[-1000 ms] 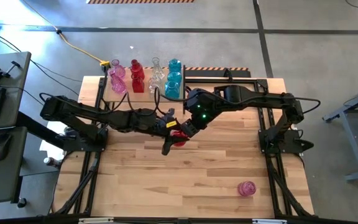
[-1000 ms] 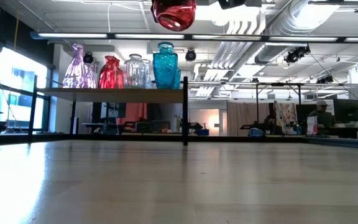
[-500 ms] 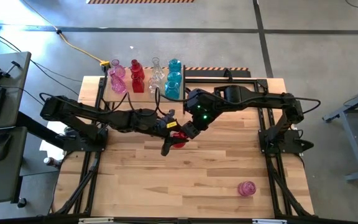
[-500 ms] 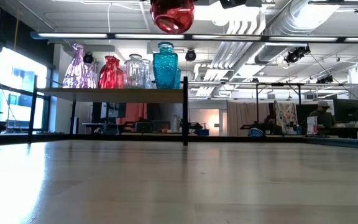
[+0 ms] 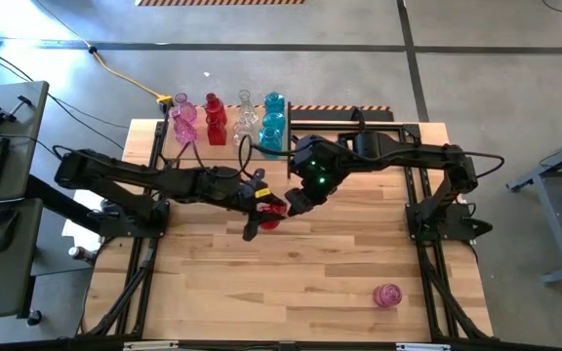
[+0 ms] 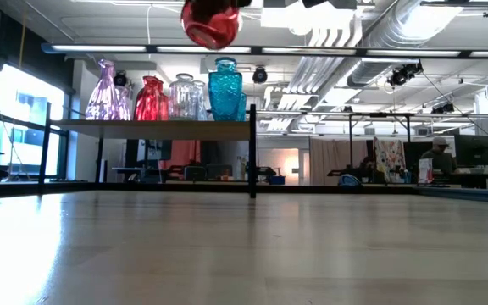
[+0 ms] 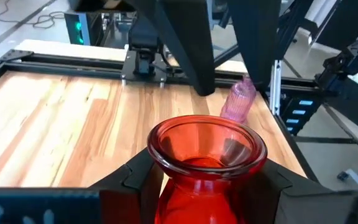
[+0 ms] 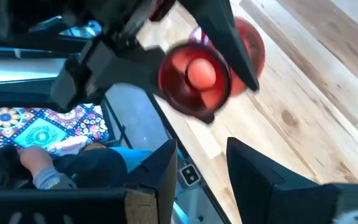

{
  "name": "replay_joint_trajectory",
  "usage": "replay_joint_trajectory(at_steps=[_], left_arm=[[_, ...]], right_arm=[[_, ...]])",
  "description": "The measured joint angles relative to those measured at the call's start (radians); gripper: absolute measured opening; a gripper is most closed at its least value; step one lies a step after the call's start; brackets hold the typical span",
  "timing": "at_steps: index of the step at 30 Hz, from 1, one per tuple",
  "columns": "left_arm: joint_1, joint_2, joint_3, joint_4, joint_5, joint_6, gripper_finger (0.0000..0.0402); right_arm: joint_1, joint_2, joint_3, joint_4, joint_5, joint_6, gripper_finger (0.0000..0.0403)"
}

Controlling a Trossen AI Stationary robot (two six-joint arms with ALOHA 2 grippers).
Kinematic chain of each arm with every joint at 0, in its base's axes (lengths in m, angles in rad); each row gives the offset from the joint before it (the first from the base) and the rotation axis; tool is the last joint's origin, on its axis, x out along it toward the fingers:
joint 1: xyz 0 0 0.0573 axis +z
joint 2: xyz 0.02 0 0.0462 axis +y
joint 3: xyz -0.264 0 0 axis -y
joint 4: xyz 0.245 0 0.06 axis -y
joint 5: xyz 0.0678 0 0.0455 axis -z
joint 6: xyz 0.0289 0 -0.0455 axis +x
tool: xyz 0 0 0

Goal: Sort vases onto shelf
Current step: Put the red vase on the shelf aligned with the other red vases

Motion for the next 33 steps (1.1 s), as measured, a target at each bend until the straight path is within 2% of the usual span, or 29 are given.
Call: replay_joint_trajectory(at_steps=[8,14,17,21,33], left_arm=[[0.000,-0.144,0.000,-0.166,0.000,0.000,0.0153],[0.000,-0.238,0.001,-0.172,-0.026,0.002,0.0153],[-0.001,-0.284,0.001,-0.207,-0.110,0.002,0.0153],[-0.001,-0.342,0.001,-0.268,-0.287,-0.020,0.0144],[-0.001,-0.431,0.001,-0.486,-0.653,-0.223,0.0147]], right_arm=[[0.000,-0.027,0.001,0.065,0.073,-0.005,0.0119],[-0.002,-0.063,0.001,0.084,0.152,-0.074,0.0119],[-0.012,-0.090,0.001,0.081,0.185,-0.125,0.0119],[-0.036,-0.125,0.001,0.071,0.205,-0.202,0.0119],[-0.129,-0.228,0.000,0.025,0.197,-0.362,0.0119]])
